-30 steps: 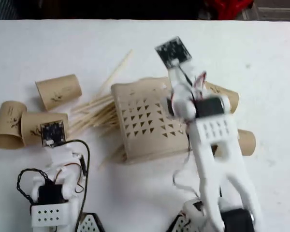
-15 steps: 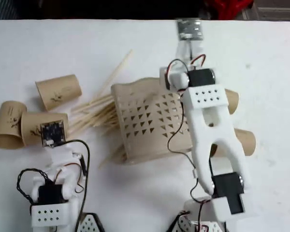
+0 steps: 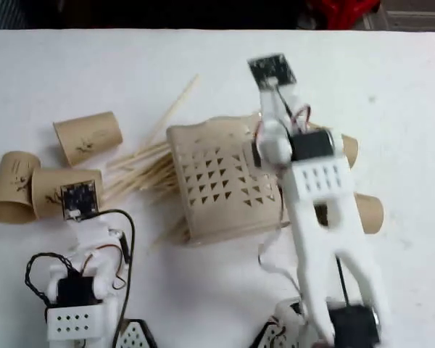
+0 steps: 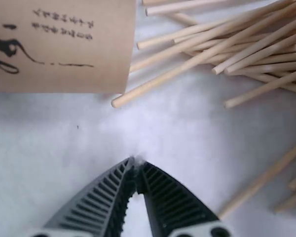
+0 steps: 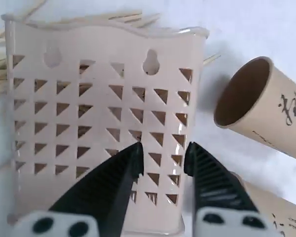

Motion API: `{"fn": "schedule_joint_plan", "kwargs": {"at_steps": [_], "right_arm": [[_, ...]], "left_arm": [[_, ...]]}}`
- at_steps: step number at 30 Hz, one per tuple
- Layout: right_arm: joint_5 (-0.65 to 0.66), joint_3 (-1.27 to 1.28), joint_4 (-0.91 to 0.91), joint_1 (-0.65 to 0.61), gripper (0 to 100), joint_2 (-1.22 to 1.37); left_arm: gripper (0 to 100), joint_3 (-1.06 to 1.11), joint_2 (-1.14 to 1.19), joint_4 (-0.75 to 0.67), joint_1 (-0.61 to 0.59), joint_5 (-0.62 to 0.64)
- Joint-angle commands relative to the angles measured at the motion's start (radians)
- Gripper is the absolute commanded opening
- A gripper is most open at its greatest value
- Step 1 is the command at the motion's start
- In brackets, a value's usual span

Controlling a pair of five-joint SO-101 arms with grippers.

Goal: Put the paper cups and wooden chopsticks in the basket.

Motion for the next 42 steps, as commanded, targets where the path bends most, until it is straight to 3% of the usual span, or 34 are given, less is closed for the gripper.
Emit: {"fn": "schedule_joint_plan", "kwargs": {"at_steps": [1,8,17,23,28,30,33,35,42], "right_arm": [[0.106,0.245,-0.076,-0.001,14.5,-0.231],[0.183,0.615,-0.203,-0.002,6.3,-0.475],[0.176,0.802,-0.254,-0.070,7.7,-0.604],[0.216,0.853,-0.249,-0.030,7.7,-0.615],[0.288,0.847,-0.200,0.025,7.7,-0.616],[0.288,0.838,-0.202,0.042,7.7,-0.618],[0.281,0.790,-0.197,0.058,8.0,-0.618],[0.273,0.764,-0.196,0.064,8.0,-0.619],[0.249,0.726,-0.093,0.022,8.0,-0.771]], "left_arm": [[3,-0.003,0.002,0.005,-0.010,-0.002],[3,-0.003,0.002,0.005,-0.007,-0.003],[3,-0.003,0.002,0.005,-0.010,-0.003],[3,-0.003,0.002,0.000,-0.013,-0.006],[2,-0.002,0.002,-0.163,-0.127,-0.012],[2,-0.002,0.002,-0.269,-0.199,-0.084],[2,-0.029,0.005,-0.377,-0.249,-0.427],[2,-0.057,0.008,-0.367,-0.214,-0.542],[2,-0.359,0.013,-0.143,-0.114,-0.503]]}}
